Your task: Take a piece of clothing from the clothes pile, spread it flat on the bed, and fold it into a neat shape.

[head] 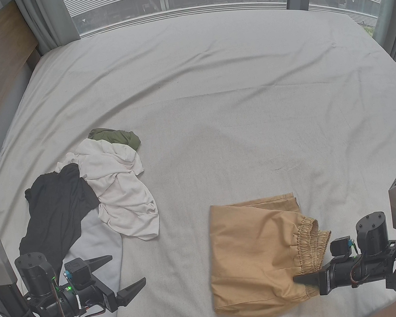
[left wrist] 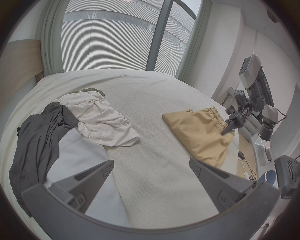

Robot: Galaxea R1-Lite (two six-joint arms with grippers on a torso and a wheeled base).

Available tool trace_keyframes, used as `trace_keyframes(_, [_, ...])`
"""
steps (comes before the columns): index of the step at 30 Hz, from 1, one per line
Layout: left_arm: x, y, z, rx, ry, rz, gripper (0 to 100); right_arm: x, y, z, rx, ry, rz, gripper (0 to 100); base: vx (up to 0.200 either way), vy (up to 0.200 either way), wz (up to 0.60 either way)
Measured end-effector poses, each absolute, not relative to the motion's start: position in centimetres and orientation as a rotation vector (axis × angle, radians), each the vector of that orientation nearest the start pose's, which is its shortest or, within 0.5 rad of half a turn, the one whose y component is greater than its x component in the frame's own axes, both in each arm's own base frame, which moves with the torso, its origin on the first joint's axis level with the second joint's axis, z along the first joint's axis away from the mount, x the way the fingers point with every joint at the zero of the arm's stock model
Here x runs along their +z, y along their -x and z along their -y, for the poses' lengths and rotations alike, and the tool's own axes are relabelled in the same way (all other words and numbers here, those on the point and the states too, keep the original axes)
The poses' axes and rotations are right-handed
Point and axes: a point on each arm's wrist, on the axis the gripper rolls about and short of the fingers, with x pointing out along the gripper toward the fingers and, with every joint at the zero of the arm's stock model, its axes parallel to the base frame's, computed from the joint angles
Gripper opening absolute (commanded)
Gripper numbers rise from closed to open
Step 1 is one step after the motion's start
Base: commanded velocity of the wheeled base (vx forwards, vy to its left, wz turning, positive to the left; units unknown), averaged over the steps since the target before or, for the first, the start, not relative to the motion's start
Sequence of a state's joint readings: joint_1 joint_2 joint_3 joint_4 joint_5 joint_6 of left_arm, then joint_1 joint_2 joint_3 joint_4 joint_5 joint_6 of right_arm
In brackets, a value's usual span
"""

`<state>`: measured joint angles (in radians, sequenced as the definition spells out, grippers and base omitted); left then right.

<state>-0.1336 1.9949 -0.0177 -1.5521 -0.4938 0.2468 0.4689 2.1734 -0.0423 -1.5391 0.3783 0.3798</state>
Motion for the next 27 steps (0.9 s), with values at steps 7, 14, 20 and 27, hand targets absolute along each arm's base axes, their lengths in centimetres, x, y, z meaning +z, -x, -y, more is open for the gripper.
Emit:
trace_keyframes(7, [4.3,-21.1,3.9,-0.666,-0.158,-0.343,100,3.5,-19.6,-11.8,0.764,-0.355,-0.620,0,0.000,0.000,0.00])
trace_keyframes(14, [4.4,-21.1,3.9,-0.666,-0.159,-0.338,100,6.2,-19.5,-13.0,0.841,-0.384,-0.505,0,0.000,0.000,0.00])
trace_keyframes(20, [4.4,-21.1,3.9,-0.665,-0.157,-0.338,100,7.4,-20.1,-13.8,0.875,-0.390,-0.434,0,0.000,0.000,0.00])
trace_keyframes(27, [4.4,-21.1,3.9,-0.665,-0.156,-0.339,100,8.9,-21.0,-14.9,0.913,-0.412,-0.355,0,0.000,0.000,0.00])
